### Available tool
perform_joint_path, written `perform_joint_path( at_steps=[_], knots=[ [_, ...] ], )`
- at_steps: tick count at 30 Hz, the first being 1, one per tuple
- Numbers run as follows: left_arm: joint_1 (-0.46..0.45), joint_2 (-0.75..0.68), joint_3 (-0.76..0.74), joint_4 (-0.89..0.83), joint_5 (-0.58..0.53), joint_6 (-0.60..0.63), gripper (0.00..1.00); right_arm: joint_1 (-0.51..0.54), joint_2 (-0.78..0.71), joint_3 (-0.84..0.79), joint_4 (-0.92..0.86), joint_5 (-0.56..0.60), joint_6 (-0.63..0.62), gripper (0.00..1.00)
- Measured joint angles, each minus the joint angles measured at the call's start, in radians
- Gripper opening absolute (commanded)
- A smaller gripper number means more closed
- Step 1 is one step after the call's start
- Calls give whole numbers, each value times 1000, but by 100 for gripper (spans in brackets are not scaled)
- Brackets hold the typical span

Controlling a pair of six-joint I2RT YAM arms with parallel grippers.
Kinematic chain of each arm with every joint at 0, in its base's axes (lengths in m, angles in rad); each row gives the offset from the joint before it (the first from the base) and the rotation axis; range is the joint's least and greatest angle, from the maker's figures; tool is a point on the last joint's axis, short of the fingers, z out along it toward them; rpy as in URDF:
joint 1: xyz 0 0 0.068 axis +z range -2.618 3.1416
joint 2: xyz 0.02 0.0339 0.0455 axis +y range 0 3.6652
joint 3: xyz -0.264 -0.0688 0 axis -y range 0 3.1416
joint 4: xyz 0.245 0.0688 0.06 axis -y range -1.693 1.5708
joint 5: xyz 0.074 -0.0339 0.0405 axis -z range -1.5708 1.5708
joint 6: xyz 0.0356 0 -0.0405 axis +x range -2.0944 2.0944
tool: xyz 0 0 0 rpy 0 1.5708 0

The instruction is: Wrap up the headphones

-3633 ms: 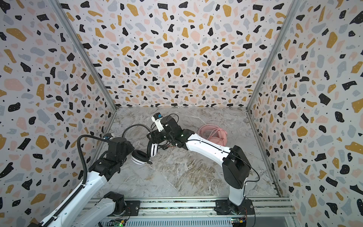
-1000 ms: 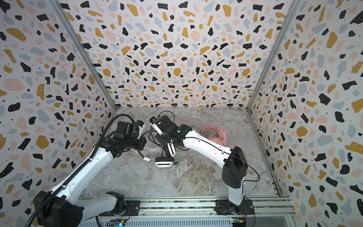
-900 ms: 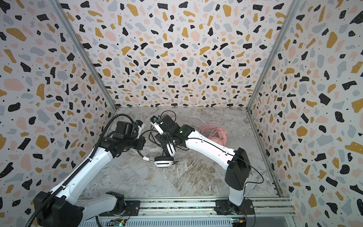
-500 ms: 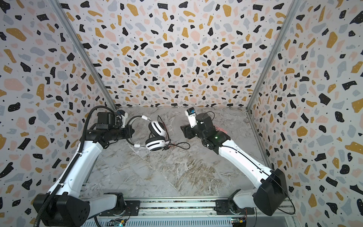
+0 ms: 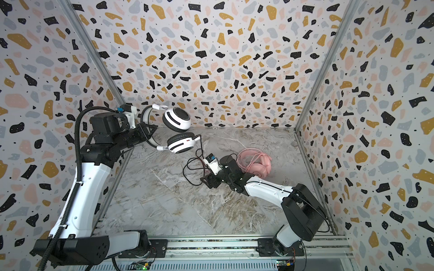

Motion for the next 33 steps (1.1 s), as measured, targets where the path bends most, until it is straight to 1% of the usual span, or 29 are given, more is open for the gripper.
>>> perform_joint_path(
  at_steps=[3,6,11,14,18,24,25,28,32,33],
  knots=[
    [2,-24,-10,49,15,-51,0,-3,10,2,36,2,2,75],
    [6,-32,-7,74,31,-76,0,-8,11,2,50,37,13,74],
    [12,-34,-7,111,47,-117,0,-47,11,-2,84,64,57,64],
    [16,-30,-3,145,61,-151,0,-69,20,-2,87,69,76,61],
    [28,-13,23,200,86,-211,0,-70,65,-2,77,80,88,58],
    [38,10,69,288,101,-290,0,-70,85,3,50,90,104,58],
    [39,9,69,296,102,-295,0,-69,83,8,48,90,105,57],
    [39,9,67,307,114,-309,0,-65,71,28,47,86,109,42],
    [45,9,67,310,127,-311,0,-76,30,32,36,93,104,28],
    [47,9,67,311,128,-312,0,-83,18,30,26,93,104,26]
  ],
)
